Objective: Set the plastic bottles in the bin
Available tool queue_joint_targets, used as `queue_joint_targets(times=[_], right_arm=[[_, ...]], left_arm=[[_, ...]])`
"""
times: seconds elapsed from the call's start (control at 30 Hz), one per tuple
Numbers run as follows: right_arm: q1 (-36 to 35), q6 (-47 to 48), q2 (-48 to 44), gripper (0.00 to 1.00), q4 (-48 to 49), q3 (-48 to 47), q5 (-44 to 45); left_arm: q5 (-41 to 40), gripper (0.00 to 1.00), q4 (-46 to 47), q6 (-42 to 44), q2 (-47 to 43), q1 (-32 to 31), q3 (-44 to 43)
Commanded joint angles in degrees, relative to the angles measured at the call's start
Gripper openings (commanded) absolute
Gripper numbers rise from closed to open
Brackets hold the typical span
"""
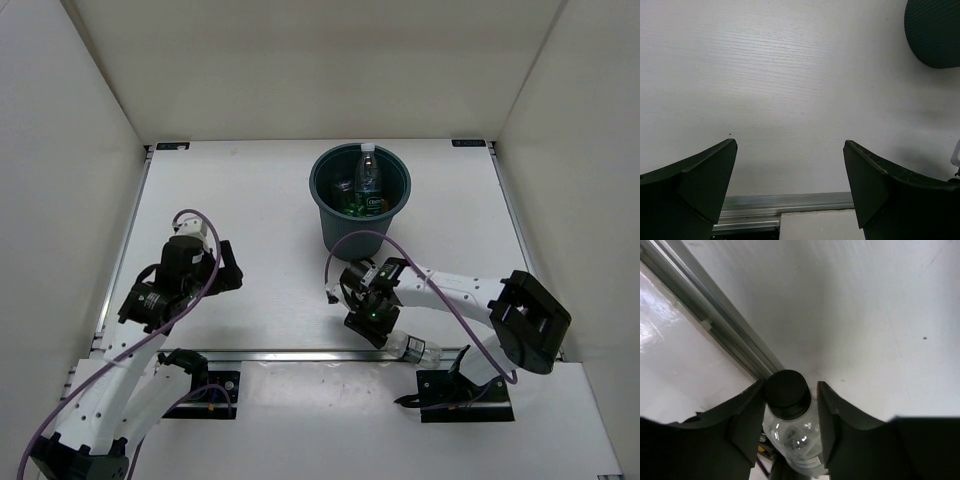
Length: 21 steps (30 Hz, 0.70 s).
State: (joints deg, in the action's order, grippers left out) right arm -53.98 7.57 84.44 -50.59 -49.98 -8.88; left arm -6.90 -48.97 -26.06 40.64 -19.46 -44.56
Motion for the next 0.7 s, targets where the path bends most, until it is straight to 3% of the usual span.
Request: queue_joint_targets(times=[0.0,0.1,0.27,0.37,0.53,0.67], right_arm=[[-0.78,0.16,0.11,0.39,-0.21,0.31,0.71],[-0.08,-0.45,-0.42,0.2,-0.21,-0.3,1.59],[-0.42,-0.02,-1.38,0.0,-0.65,-2.05,3.69],[-0.34,1.56,-2.18,0.0,-0.75,-8.01,7.21],[-0.69,4.29,-4.02,0.0,7.58,-24.08,3.71],[-0.35,6.56,-3.76,0.0,16.29,-36.65,-4.28]], left_arm=[[-3.03,0.98,-2.18,-0.83,-1.0,-0.4,-3.17],[-3.39,0.99,-2.71,-1.18,-1.7,-0.05,-3.61],[-2.95,0.99,-1.92,-1.97,-1.62,-0.48,-3.43],[-2.16,0.99,-0.34,-1.71,-1.18,-0.49,-3.35],[-1.63,0.99,2.38,-2.85,-0.13,-0.05,-1.95],[-0.49,0.99,3.88,-3.82,2.24,1.61,1.66]])
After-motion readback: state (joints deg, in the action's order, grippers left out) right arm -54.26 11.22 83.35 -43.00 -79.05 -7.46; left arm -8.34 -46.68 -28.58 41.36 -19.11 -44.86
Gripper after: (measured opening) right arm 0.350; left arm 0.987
